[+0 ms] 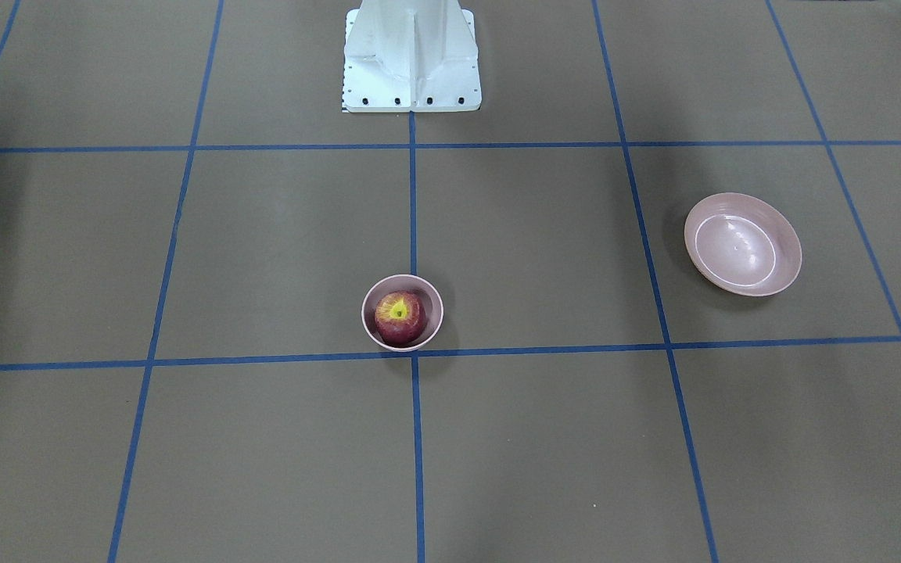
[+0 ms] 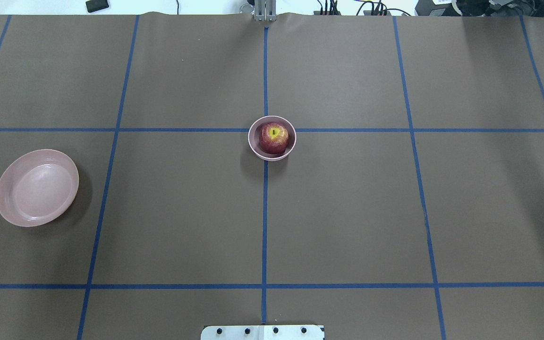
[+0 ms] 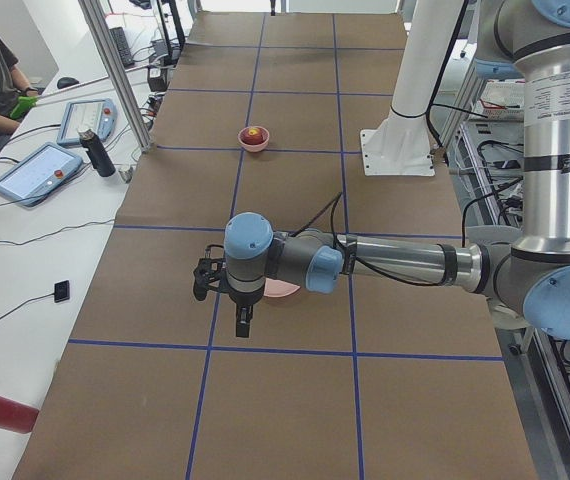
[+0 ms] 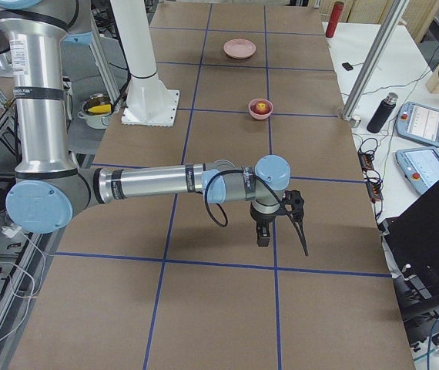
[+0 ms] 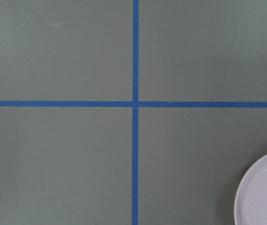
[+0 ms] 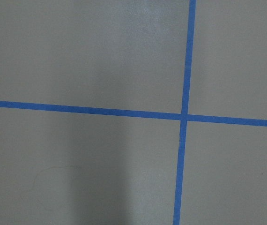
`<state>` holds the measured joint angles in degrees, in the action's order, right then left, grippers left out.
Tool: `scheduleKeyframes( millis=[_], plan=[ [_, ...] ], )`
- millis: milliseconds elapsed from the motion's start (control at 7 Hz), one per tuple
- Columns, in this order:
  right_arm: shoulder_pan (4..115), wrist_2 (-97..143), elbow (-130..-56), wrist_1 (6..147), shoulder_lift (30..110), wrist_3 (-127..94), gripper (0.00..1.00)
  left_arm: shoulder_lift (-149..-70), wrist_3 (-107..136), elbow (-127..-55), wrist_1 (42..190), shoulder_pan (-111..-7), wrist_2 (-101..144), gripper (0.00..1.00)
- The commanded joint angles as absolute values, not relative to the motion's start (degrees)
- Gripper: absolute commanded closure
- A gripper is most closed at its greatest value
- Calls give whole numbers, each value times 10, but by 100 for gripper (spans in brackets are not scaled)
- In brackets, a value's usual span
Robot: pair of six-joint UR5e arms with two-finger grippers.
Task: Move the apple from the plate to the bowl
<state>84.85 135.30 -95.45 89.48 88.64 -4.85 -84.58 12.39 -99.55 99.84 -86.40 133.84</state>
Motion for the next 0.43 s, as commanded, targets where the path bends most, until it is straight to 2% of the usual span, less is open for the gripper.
scheduleKeyframes(
  millis=[0,286],
  plan=[
    [848,1354,-954,895,887,-48,0,-852,124,-999,998,-864,1335,2],
    [848,1353,-955,894,887,-48,0,-852,127,-1000,998,-864,1339,2]
  ],
)
